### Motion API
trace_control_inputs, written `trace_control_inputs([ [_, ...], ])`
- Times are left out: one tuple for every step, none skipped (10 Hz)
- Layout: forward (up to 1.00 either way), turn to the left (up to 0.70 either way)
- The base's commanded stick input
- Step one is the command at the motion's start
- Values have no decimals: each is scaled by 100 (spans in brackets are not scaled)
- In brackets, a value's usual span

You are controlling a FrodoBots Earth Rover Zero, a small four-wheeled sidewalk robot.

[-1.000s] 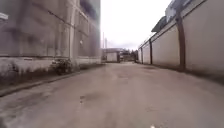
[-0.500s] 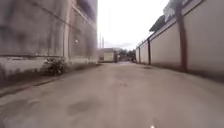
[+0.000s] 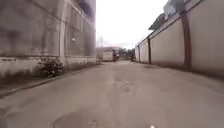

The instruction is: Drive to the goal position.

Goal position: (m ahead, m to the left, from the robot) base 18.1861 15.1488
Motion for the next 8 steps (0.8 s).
trace_control_inputs([
  [70,0],
  [70,0],
  [70,0],
  [70,0],
  [70,0],
  [70,0],
  [70,0],
  [70,0],
])
